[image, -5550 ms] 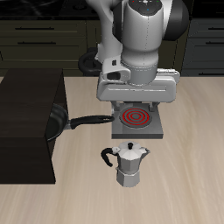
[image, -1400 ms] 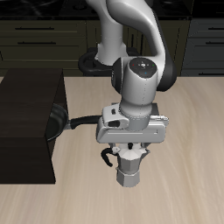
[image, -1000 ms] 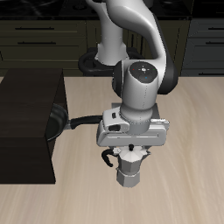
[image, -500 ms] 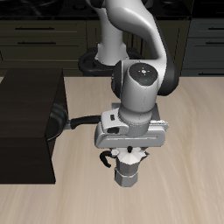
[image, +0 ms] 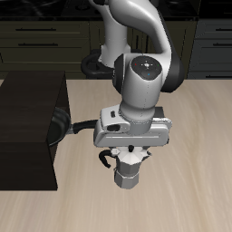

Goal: Place the moka pot on the stove

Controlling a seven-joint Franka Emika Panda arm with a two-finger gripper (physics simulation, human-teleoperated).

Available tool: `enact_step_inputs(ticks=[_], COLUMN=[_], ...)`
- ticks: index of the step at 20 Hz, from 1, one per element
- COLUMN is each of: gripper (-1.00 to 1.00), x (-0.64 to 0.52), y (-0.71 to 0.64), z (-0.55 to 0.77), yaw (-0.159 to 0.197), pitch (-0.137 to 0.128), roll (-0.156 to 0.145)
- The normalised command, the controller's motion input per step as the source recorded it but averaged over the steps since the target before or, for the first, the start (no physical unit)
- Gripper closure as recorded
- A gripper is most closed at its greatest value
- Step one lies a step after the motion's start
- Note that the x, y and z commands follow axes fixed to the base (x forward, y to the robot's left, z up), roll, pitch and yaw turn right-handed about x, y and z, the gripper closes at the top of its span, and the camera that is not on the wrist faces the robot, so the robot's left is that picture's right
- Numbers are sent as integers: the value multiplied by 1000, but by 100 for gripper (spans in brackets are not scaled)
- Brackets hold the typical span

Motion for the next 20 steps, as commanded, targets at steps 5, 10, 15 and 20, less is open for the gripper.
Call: enact_step_inputs(ticks=[5,10,15,20], gripper=[100,100,100,100], x=[-148,-177,-232,-208], y=[-19,30,75,25], z=[250,184,216,179], yaw=[-9,-2,-9,-8], pitch=[-35,-23,-25,-25], roll=[-2,11,16,19])
